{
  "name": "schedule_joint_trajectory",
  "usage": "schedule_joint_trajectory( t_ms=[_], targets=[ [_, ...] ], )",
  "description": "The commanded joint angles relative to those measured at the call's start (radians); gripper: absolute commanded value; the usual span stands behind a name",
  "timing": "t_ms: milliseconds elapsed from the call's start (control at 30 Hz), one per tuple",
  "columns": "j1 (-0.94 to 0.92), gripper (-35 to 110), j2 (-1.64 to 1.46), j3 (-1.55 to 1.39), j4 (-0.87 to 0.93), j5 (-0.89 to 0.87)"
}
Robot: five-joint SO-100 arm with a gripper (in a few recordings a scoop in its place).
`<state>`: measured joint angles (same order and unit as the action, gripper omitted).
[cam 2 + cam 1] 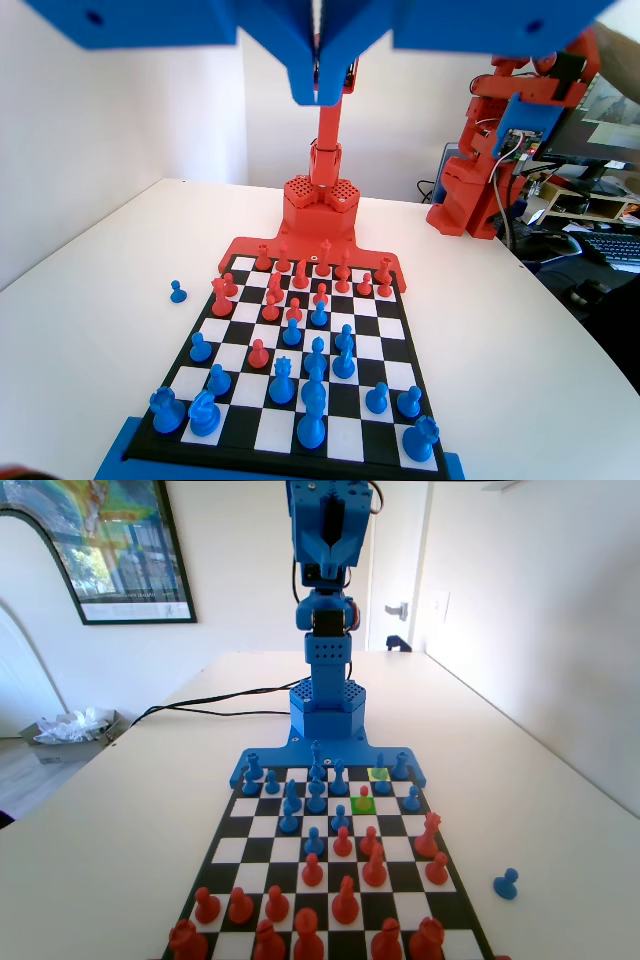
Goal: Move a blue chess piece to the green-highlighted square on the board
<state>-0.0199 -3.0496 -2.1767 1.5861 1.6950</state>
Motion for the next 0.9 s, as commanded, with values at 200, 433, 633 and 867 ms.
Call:
schedule_joint_trajectory(
  t_ms=[200,433,633,867],
  targets=[
    [-0.008,2,-0.006,-0.005,-0.011,0.015],
    [-0.008,1,-0.006,-0.005,-0.011,0.014],
    [-0.008,3,-0.006,-0.005,-0.011,0.015],
    [0.003,1,-0.005,0.005,-0.012,0.015]
  ],
)
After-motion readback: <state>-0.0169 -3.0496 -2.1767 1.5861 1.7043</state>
